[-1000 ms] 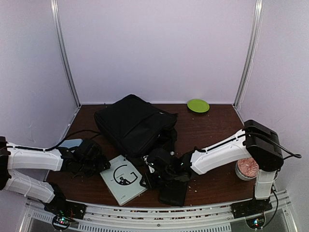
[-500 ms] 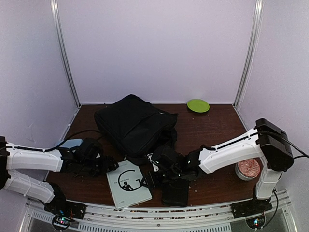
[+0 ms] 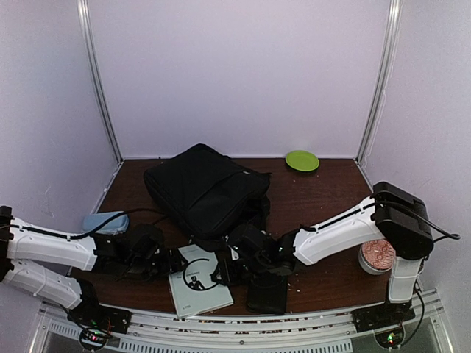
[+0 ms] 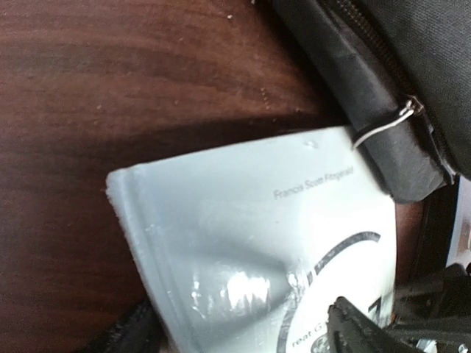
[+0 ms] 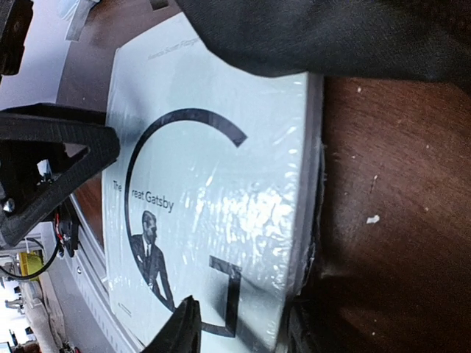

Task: Pack the student bag
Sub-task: Pick up the book from the center of the board.

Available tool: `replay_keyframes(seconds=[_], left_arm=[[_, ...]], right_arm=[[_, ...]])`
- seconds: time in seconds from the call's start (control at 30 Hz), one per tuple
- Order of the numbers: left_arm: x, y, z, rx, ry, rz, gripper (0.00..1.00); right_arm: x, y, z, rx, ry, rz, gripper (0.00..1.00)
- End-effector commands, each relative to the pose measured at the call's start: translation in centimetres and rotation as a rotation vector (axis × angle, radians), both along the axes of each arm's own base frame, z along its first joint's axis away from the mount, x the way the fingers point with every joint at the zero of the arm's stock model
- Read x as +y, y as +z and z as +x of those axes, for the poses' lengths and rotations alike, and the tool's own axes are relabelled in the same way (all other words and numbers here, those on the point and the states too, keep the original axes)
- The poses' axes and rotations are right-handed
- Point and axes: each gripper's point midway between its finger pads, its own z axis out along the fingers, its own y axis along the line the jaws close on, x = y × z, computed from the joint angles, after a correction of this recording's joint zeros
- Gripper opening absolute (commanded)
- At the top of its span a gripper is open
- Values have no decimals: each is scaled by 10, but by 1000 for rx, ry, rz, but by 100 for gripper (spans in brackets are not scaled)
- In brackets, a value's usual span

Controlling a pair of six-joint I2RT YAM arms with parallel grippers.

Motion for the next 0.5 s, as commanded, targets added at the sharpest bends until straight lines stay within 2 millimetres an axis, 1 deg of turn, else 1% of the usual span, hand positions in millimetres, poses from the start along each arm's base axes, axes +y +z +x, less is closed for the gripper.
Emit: replay_keyframes(seconds=[0.0,0.13,0.23,0.33,0.4,0.43,0.47], left_arm=[[2,-26,-13,58,8,14,76],[-3,-30,-13,55,0,14,64],[-6,-30,-13,51,-6,9,57],[-8,-30,-14,49,-11,11,54],[-7,-30,-15,47,-11,14,53],[-6,-28,-15,44,-11,14,53],[-5,-27,-15,41,-8,15,53]], right_arm=[[8,4,-7,49,-1,60,37],[12,9,-12,68,8,93,30],[14,15,-13,75,6,121,21],[18,23,-14,81,10,155,13],[20,29,-13,83,8,177,3],[21,32,-13,83,7,186,0],[21,34,-13,84,6,195,0]])
